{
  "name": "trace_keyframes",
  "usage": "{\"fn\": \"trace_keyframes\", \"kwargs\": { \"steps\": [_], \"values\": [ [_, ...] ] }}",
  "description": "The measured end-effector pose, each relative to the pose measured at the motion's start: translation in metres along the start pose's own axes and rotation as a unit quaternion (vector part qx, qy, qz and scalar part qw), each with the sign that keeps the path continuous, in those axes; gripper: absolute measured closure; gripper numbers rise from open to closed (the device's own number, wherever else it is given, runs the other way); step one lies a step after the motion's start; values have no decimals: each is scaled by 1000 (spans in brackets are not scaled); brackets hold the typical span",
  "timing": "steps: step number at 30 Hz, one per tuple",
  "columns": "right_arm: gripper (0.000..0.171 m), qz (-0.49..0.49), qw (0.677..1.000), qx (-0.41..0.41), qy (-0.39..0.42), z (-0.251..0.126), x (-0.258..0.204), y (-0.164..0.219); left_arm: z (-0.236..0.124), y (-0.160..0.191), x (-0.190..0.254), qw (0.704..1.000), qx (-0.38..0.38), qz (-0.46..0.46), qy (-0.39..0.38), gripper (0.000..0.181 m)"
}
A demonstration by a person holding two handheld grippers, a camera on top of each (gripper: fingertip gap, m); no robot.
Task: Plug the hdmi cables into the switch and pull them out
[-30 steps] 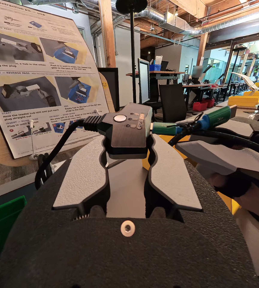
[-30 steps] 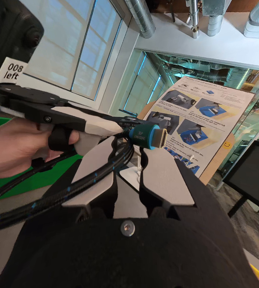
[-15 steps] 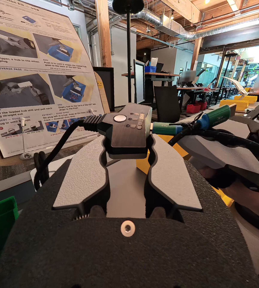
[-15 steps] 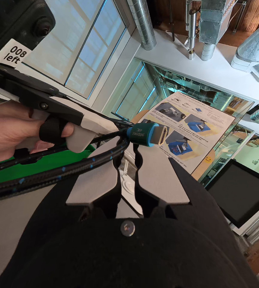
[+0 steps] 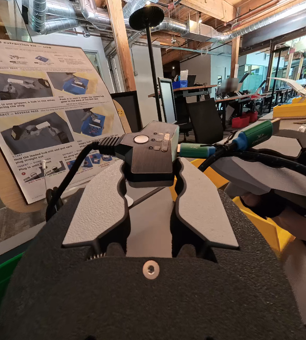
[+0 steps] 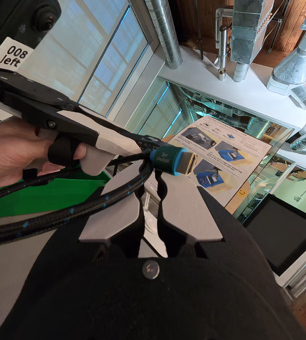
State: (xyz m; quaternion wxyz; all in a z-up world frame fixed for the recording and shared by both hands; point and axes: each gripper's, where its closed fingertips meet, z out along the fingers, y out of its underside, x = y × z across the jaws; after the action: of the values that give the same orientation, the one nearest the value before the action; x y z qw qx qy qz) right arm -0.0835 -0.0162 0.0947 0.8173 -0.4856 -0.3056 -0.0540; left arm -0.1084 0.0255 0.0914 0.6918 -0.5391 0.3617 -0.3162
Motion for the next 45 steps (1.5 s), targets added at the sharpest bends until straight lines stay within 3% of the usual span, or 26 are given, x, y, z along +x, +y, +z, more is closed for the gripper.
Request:
{"fn": "trace_keyframes", "kwargs": {
  "steps": [18,29,34,39,45],
  "values": [
    [161,-54,993,98,31,-17,0,-39,-21,-43,20,990,66,122,5,131],
    [160,-43,995,95,-10,-16,1,-43,-21,-46,19,992,75,105,12,131],
    [153,9,997,74,-17,-9,-1,-37,-17,-39,10,996,56,71,-5,131],
    [144,36,992,119,1,-16,2,-47,-19,-42,9,996,67,61,-14,131],
    [153,47,989,138,-1,-19,2,-53,-19,-43,14,996,74,51,3,131]
  ]
}}
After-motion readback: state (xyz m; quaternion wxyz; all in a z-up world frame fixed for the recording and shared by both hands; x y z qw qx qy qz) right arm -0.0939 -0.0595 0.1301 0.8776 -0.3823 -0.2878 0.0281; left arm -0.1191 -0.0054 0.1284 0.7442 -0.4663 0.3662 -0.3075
